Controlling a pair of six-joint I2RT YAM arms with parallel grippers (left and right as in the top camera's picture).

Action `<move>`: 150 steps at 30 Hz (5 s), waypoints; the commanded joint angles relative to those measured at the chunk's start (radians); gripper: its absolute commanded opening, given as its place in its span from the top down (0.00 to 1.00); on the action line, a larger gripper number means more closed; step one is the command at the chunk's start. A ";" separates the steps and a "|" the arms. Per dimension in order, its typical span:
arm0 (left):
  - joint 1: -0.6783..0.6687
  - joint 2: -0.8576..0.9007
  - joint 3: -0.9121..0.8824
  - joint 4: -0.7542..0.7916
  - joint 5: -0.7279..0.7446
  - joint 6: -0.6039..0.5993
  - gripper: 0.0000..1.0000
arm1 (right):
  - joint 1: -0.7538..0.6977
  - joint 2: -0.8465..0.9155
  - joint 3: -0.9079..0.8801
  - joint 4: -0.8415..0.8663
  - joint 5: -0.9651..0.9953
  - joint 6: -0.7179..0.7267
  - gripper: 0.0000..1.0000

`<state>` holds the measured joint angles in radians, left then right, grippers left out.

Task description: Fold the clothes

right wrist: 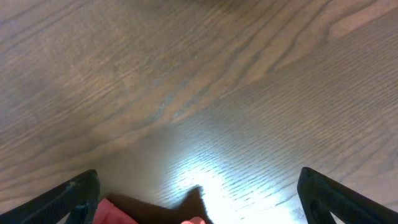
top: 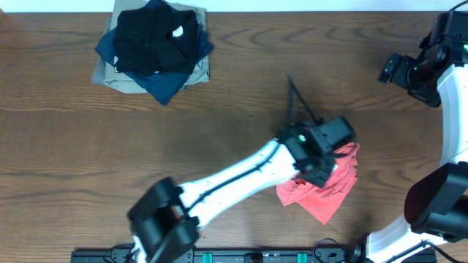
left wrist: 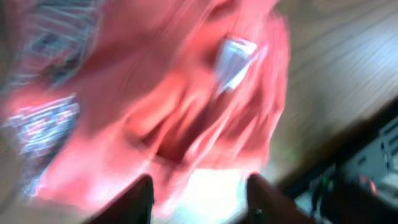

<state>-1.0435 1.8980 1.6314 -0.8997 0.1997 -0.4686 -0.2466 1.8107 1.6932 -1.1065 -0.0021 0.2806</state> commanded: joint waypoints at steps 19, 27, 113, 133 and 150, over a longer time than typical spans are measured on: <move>0.002 0.091 -0.057 -0.080 0.023 -0.041 0.36 | -0.002 0.002 0.003 -0.001 0.010 -0.005 0.01; -0.043 0.092 -0.057 -0.060 0.016 -0.042 0.36 | -0.002 0.002 0.003 -0.001 0.010 -0.005 0.01; -0.159 0.085 -0.024 0.145 0.200 -0.015 0.39 | -0.001 0.002 0.003 -0.001 0.010 -0.005 0.01; 0.005 0.059 -0.038 0.151 0.163 0.018 0.40 | -0.001 0.002 0.003 -0.001 0.010 -0.005 0.01; -0.069 0.185 -0.038 0.241 0.235 0.014 0.45 | -0.001 0.002 0.003 -0.001 0.009 -0.005 0.01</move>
<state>-1.1152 2.0560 1.5940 -0.6678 0.4217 -0.4667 -0.2466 1.8107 1.6932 -1.1065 -0.0021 0.2806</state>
